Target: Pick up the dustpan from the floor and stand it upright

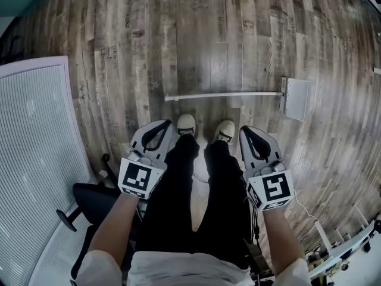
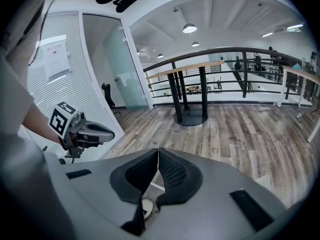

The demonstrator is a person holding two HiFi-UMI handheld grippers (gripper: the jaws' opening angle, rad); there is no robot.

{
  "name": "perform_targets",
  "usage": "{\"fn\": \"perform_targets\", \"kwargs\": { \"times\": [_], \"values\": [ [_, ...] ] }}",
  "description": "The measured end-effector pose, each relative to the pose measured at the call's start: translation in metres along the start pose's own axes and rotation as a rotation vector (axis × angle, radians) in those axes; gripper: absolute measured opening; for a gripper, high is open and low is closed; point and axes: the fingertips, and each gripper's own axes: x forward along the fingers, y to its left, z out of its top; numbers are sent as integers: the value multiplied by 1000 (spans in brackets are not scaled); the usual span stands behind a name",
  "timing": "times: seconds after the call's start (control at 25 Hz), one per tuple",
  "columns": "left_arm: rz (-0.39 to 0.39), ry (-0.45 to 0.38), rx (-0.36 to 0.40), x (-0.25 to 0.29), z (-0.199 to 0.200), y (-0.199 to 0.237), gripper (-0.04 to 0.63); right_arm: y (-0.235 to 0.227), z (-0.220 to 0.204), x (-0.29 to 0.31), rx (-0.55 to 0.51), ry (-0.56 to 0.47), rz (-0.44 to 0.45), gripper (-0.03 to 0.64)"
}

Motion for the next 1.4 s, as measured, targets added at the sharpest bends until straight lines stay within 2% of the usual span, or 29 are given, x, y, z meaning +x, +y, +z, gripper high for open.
{"fn": "perform_targets", "kwargs": {
  "times": [0.32, 0.44, 0.56, 0.64, 0.84, 1.0, 1.12, 1.24, 1.4],
  "values": [
    [17, 64, 0, 64, -103, 41, 25, -18, -54, 61, -15, 6, 31, 27],
    [0, 152, -7, 88, -163, 58, 26, -20, -68, 78, -34, 22, 54, 28],
    [-23, 253, 22, 107, -218, 76, 30, -22, -75, 94, -51, 23, 77, 28],
    [-35, 305, 52, 119, -247, 88, 83, -25, -80, 105, -55, 21, 91, 28],
    [-90, 405, 156, 152, -310, 110, 142, -25, -91, 131, -71, 7, 141, 28],
    [-102, 479, 201, 181, -355, 133, 167, -28, -97, 152, -83, -18, 184, 28],
    [-150, 531, 250, 197, -389, 139, 200, -31, -104, 172, -89, -33, 204, 28],
    [-200, 577, 336, 209, -419, 143, 209, -35, -109, 191, -95, -43, 216, 28],
    [-228, 625, 476, 226, -451, 152, 209, -44, -117, 208, -96, -38, 219, 28]
  ]
}}
